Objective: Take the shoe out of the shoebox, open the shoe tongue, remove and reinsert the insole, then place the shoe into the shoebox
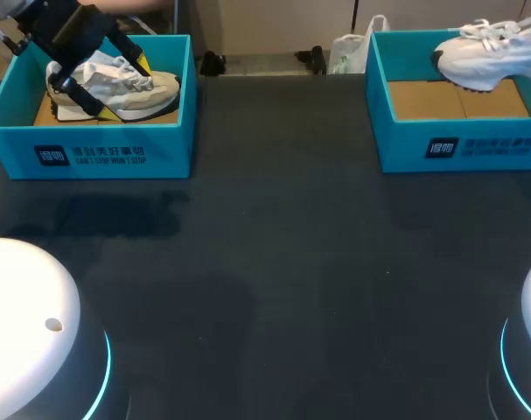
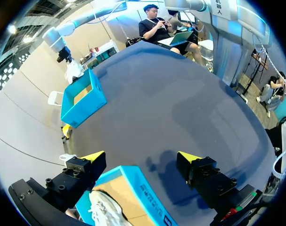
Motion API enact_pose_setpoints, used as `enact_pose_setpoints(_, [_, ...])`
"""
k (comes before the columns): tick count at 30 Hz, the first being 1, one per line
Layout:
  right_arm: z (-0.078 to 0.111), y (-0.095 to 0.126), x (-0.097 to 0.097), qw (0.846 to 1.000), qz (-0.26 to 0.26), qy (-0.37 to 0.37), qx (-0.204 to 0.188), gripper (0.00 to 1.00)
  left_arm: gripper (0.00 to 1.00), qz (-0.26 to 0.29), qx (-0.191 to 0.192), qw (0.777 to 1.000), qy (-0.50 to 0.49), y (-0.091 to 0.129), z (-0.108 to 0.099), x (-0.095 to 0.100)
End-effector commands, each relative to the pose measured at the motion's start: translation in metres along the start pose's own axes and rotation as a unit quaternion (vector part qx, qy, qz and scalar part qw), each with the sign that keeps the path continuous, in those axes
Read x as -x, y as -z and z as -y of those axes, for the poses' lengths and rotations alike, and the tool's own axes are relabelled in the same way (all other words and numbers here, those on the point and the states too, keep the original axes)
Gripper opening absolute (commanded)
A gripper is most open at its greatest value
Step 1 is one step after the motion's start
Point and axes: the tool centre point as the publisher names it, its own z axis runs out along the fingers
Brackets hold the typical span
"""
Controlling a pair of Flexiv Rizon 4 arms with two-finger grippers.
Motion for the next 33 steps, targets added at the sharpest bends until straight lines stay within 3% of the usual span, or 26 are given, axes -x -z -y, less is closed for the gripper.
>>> enact_pose_setpoints(1, [-0.006, -0.005, -0.006, 1.0, 0.005, -0.003, -0.002, 0.0, 1.0, -0.002, 0.001, 1.0, 0.0, 0.0, 0.0, 0.001])
enact_pose_setpoints(18, [-0.026, -0.029, -0.031, 1.0, 0.023, 0.015, 0.0, 0.0, 1.0, -0.002, 0.001, 1.0, 0.0, 0.0, 0.0, 0.001])
enact_pose_setpoints(33, [-0.03, -0.06, -0.049, 0.999, 0.036, 0.001, -0.01, 0.0, 1.0, -0.002, 0.001, 1.0, 0.0, 0.0, 0.0, 0.001])
